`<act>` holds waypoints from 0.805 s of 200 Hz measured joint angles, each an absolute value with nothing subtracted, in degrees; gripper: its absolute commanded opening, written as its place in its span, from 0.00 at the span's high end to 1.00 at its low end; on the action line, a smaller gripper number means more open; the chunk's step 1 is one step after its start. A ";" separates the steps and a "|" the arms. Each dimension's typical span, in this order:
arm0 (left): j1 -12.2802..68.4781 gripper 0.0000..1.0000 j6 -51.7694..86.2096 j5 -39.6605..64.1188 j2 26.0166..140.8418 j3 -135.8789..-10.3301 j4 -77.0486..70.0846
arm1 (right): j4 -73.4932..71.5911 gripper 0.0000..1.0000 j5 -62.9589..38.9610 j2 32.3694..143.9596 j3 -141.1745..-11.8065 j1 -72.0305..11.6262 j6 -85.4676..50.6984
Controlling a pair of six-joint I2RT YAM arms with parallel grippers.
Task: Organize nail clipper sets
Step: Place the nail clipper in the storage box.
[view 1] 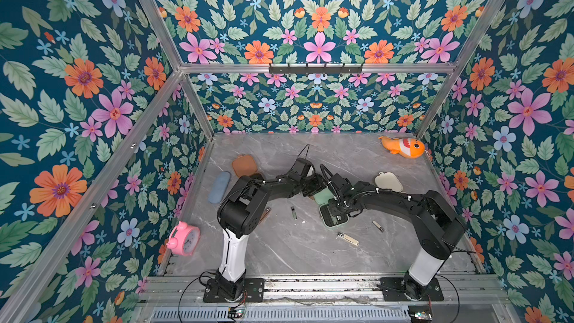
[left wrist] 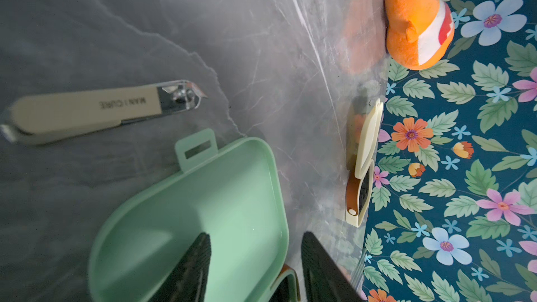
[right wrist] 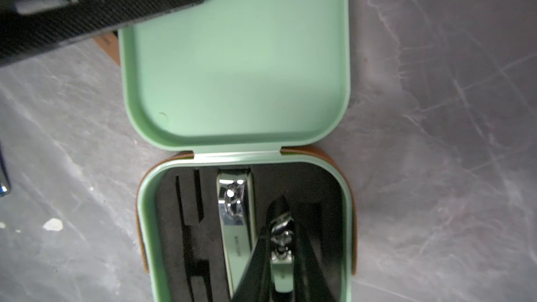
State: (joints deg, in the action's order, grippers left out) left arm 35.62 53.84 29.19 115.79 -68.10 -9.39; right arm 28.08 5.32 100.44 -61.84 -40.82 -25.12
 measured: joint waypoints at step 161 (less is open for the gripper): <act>35.55 0.47 53.78 28.58 116.44 -68.47 -9.30 | 26.46 0.74 5.85 102.35 -61.23 -41.15 -25.85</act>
